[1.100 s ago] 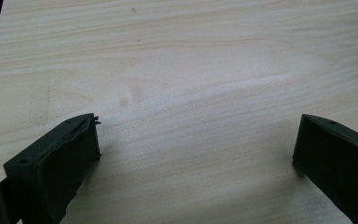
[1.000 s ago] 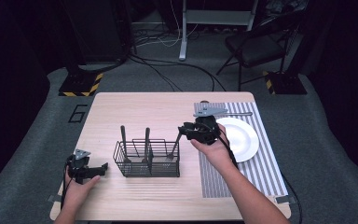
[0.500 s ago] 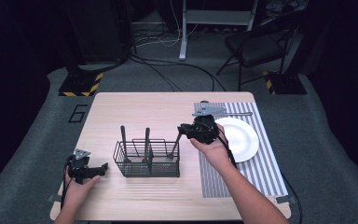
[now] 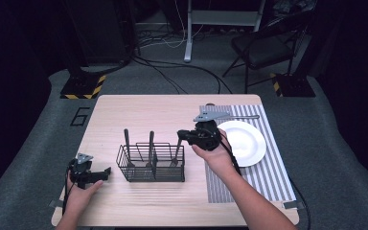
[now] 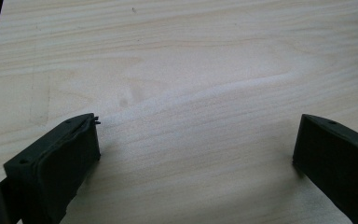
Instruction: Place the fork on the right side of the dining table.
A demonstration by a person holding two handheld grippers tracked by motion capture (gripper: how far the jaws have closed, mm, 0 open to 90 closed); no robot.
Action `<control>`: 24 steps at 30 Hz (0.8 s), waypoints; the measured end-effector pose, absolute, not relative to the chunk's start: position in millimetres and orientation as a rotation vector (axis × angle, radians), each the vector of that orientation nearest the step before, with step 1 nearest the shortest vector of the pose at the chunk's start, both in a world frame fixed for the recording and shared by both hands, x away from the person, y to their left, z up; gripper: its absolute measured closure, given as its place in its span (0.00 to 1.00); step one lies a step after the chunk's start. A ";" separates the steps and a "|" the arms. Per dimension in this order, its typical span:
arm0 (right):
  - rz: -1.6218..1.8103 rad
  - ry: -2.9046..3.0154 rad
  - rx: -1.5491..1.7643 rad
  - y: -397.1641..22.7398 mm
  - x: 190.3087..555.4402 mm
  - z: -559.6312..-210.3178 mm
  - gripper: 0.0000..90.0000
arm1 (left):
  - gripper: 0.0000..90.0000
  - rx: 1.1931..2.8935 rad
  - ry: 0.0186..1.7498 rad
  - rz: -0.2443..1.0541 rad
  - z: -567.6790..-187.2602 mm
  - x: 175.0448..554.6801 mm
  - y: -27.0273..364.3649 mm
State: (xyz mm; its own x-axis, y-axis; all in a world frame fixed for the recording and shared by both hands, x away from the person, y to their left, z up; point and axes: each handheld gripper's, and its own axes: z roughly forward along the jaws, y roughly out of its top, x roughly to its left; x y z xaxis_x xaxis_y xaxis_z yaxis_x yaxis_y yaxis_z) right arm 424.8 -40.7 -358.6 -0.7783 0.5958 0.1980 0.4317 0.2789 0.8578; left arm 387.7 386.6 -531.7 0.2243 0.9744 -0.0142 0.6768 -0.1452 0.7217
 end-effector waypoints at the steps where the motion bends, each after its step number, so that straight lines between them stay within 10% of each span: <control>1: 1.507 2.385 0.947 -38.0 423.0 -357.0 0.96 | 0.00 1.895 1.518 0.632 -531.7 387.7 386.6; 24: 1.475 2.385 0.879 -28.9 411.7 -331.1 0.96 | 0.00 1.894 1.517 0.632 -531.8 387.6 386.6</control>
State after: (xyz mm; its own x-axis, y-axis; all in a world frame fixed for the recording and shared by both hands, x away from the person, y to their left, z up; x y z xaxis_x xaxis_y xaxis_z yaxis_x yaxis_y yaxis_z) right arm 411.7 -28.9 -331.1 -0.8024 0.5815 0.1339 0.3794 0.3240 0.8667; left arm 387.6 386.6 -531.8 0.2244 0.9744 -0.0144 0.6761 -0.1450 0.7224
